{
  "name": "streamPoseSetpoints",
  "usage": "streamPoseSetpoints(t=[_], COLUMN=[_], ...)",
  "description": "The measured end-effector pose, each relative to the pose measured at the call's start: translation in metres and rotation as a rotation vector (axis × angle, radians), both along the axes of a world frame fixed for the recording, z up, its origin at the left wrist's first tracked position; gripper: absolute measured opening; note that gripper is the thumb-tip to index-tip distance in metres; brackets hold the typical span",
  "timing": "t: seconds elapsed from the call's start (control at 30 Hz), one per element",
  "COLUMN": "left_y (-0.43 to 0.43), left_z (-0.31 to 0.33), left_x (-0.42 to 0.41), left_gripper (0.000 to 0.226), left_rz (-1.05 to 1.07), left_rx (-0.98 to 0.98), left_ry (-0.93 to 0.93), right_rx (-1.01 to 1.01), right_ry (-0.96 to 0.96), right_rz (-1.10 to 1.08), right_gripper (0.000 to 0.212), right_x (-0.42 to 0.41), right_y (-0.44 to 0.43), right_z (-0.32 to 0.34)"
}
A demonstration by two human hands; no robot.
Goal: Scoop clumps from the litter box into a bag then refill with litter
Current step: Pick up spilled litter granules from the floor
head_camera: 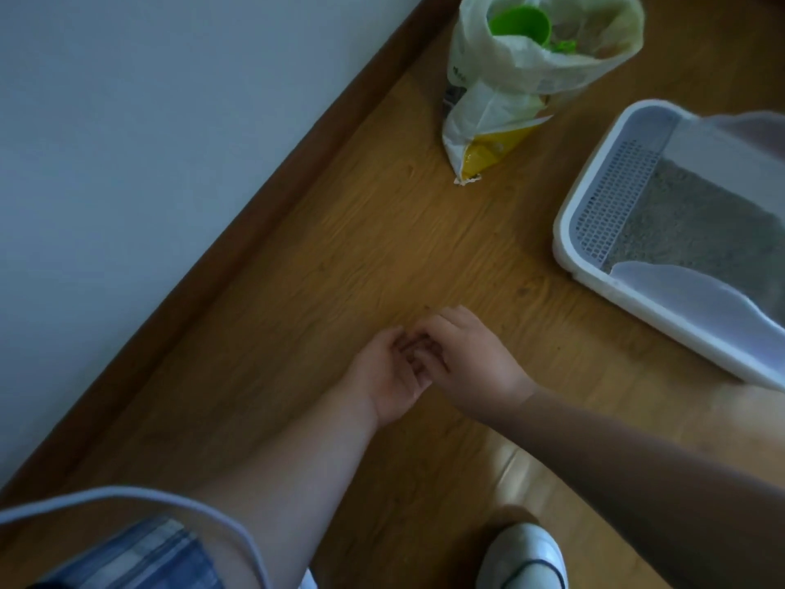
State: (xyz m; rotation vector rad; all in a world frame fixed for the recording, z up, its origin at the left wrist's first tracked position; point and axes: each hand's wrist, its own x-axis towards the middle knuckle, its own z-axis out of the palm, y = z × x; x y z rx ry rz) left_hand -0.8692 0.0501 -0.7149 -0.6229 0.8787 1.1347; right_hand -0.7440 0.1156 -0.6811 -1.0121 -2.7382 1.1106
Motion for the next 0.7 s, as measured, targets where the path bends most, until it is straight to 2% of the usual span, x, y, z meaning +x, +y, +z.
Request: streamPoseSetpoints(t=[0.1, 0.2, 0.3, 0.53, 0.7], left_y=[-0.016, -0.042, -0.07, -0.136, -0.157], left_z=[-0.004, -0.01, -0.012, -0.015, -0.021], left_x=[-0.009, -0.024, -0.048, -0.108, -0.112], left_gripper=[0.04, 0.04, 0.042, 0.044, 0.042], left_rz=[-0.038, -0.127, -0.143, -0.022, -0.007], left_rx=[-0.064, -0.113, -0.146, -0.199, -0.215], left_ry=[0.087, 0.135, 0.157, 0.229, 0.212], right_rx=[0.027, 0.036, 0.024, -0.017, -0.014], right_ry=[0.033, -0.024, -0.044, -0.126, -0.158], right_rz=[-0.112, -0.158, -0.131, -0.007, 0.026], right_gripper=[0.014, 0.011, 0.011, 0.018, 0.02], right_x=[-0.004, -0.013, -0.027, -0.056, -0.06], right_y=[0.004, 0.009, 0.007, -0.01, -0.016], right_z=[-0.004, -0.02, -0.038, -0.06, -0.067])
